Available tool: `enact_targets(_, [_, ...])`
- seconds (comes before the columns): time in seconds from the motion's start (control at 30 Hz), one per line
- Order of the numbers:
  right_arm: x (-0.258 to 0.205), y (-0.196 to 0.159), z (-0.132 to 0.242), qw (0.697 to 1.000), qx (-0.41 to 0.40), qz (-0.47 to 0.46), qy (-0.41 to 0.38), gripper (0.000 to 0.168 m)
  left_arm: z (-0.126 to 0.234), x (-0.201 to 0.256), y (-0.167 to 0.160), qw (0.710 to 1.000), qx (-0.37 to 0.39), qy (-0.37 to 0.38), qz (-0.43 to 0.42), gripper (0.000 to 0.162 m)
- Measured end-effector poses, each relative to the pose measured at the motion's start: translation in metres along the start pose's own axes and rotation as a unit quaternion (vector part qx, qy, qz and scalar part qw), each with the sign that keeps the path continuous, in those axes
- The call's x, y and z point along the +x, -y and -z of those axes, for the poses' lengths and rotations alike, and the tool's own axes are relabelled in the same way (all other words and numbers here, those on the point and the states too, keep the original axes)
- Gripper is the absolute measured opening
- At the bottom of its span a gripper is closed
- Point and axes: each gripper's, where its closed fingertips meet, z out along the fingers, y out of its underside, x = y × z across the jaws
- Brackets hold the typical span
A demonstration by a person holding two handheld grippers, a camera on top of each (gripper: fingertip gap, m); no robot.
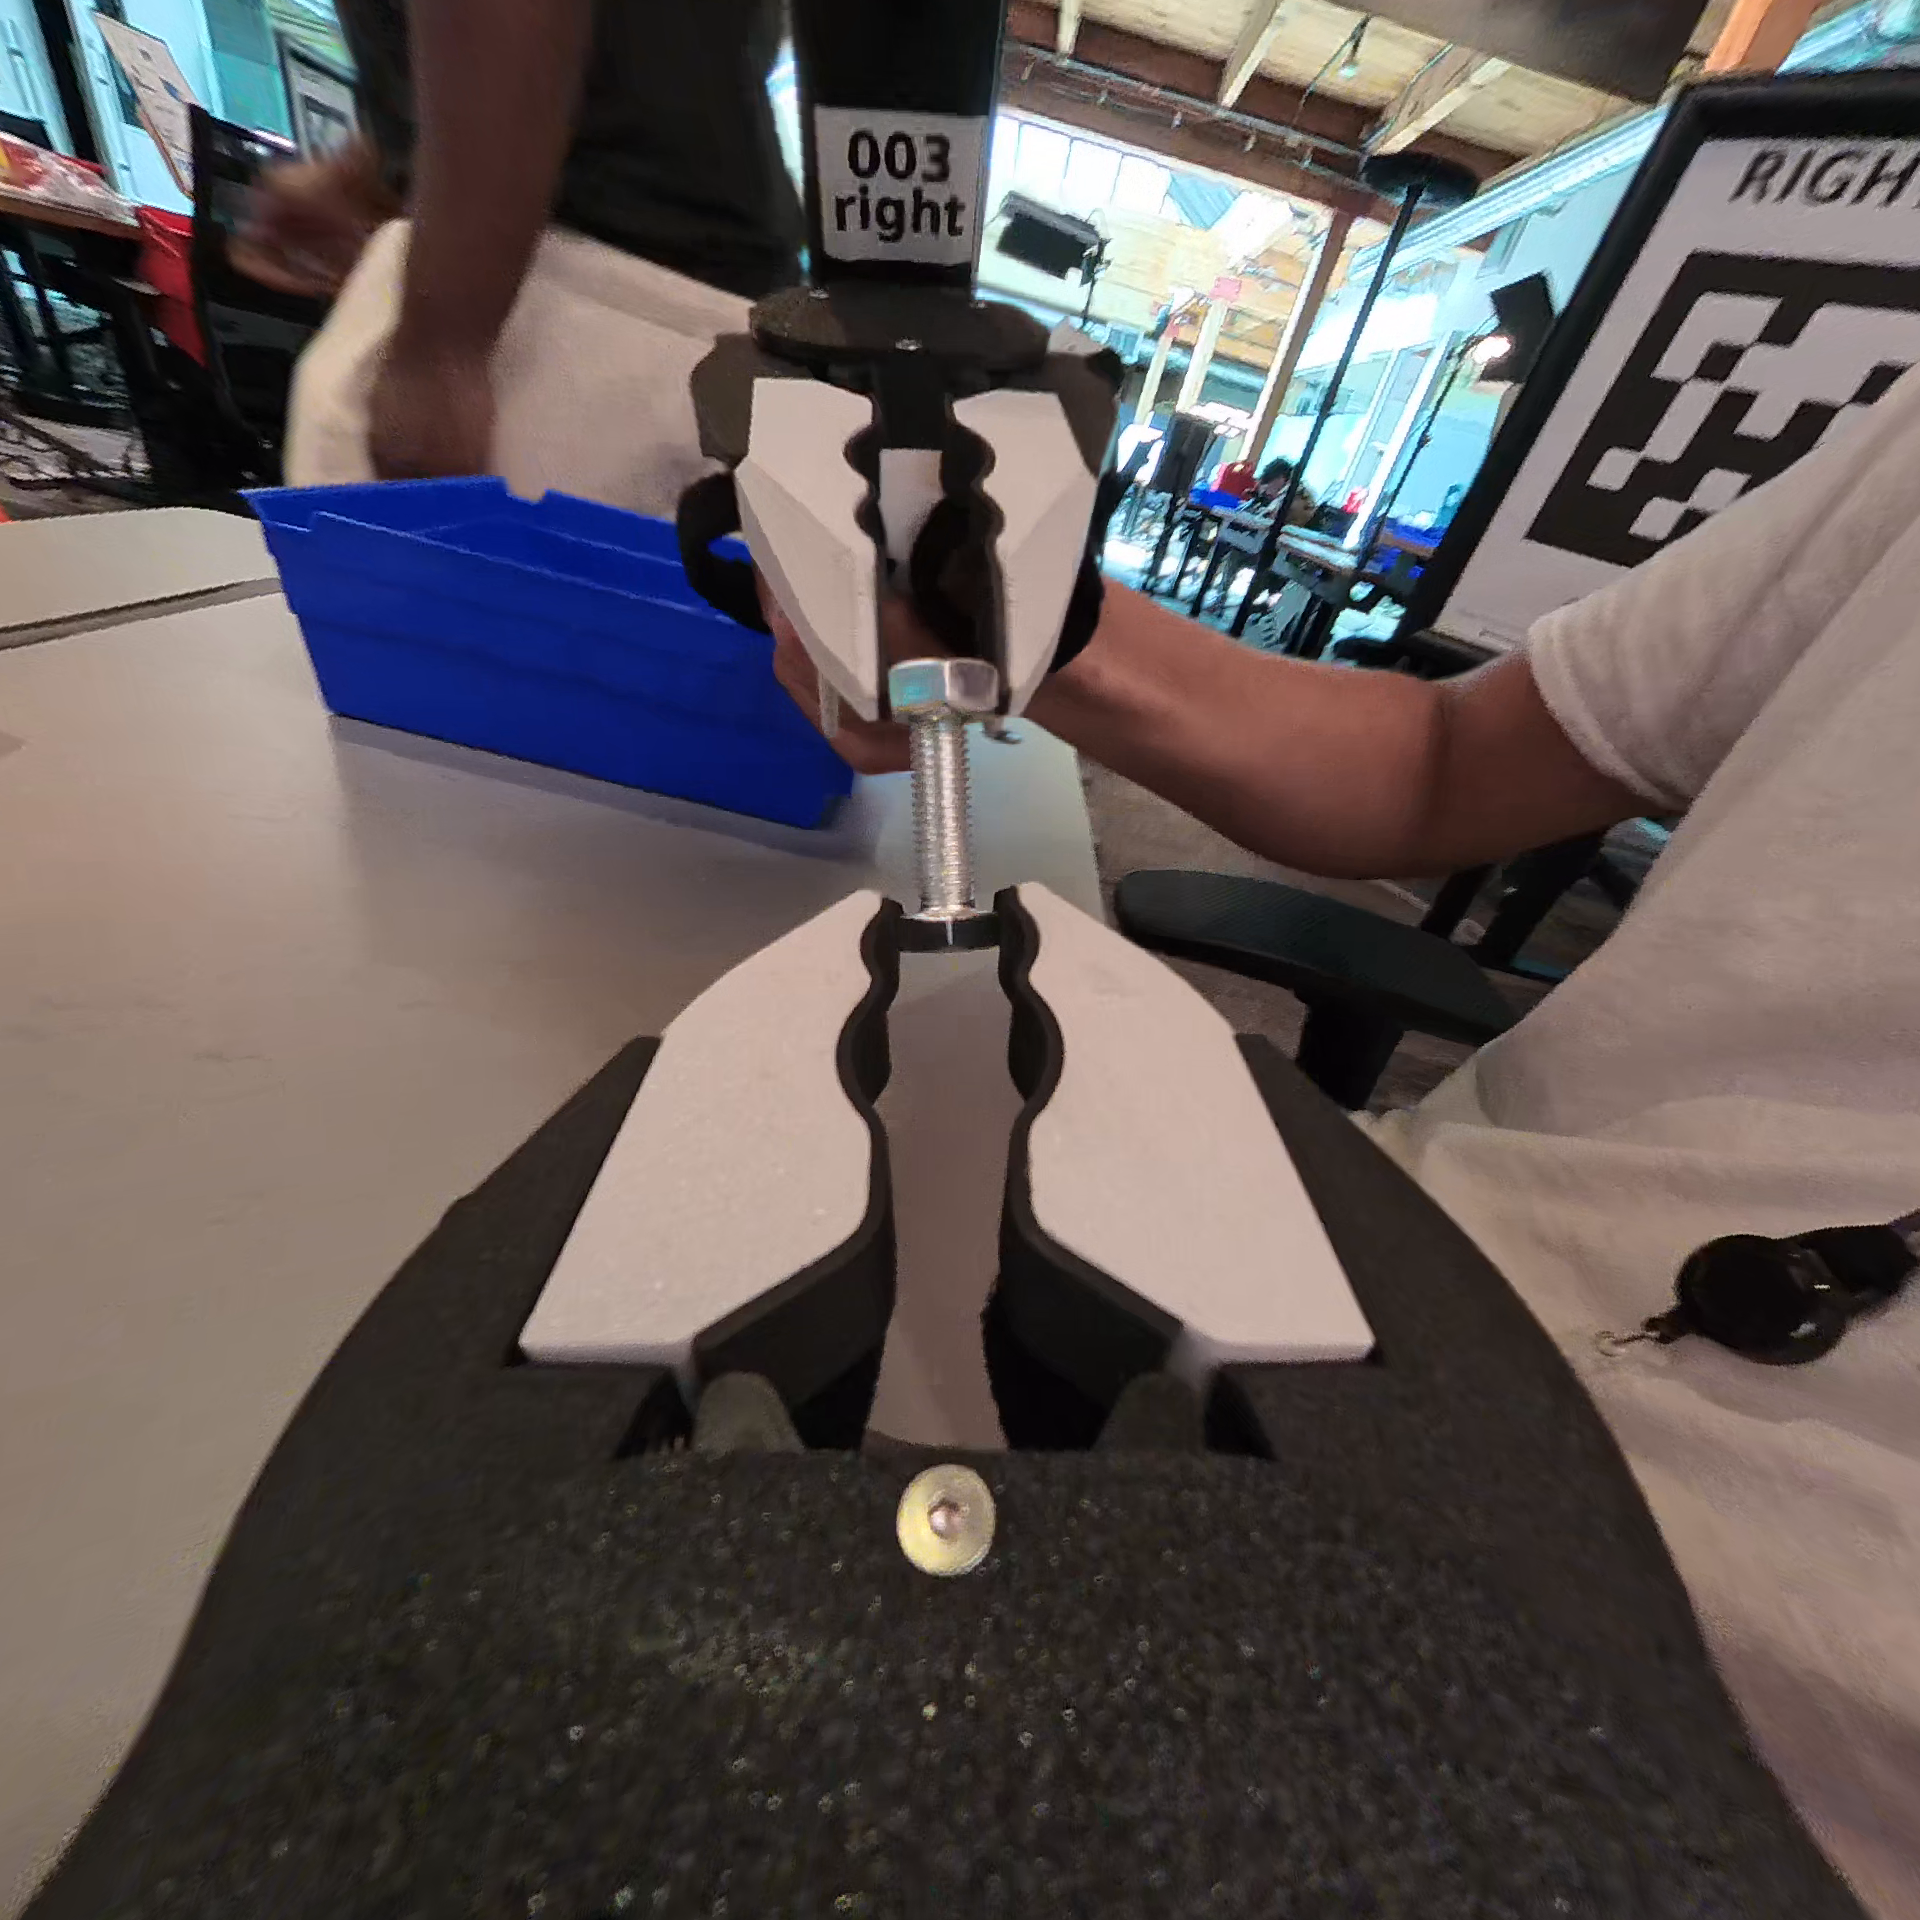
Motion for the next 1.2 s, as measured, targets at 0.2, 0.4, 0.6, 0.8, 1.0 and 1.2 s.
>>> enact_targets(0.2, [-0.022, 0.015, -0.004, 0.997, 0.013, 0.039, 0.069, 0.017, 0.005, 0.029, 0.016, 0.987, 0.052, -0.129, 0.083, 0.018])
enact_targets(0.4, [-0.028, 0.028, -0.009, 0.995, 0.009, 0.055, 0.084, 0.016, 0.012, 0.037, 0.027, 0.974, 0.085, -0.174, 0.115, 0.017])
enact_targets(0.6, [0.022, 0.001, -0.005, 0.996, -0.046, -0.038, -0.071, 0.017, 0.008, -0.019, 0.004, 0.998, 0.015, 0.059, 0.019, 0.018])
enact_targets(0.8, [0.053, -0.022, -0.006, 0.956, -0.022, -0.212, -0.204, 0.017, 0.013, -0.055, -0.015, 0.969, -0.072, 0.222, -0.078, 0.018])
enact_targets(1.0, [0.054, -0.018, -0.006, 0.948, 0.003, -0.216, -0.232, 0.02, 0.014, -0.058, -0.015, 0.969, -0.064, 0.229, -0.063, 0.018])
enact_targets(1.2, [0.057, -0.017, -0.002, 0.95, 0.017, -0.202, -0.236, 0.0, 0.014, -0.057, -0.013, 0.972, -0.058, 0.219, -0.057, 0.018])
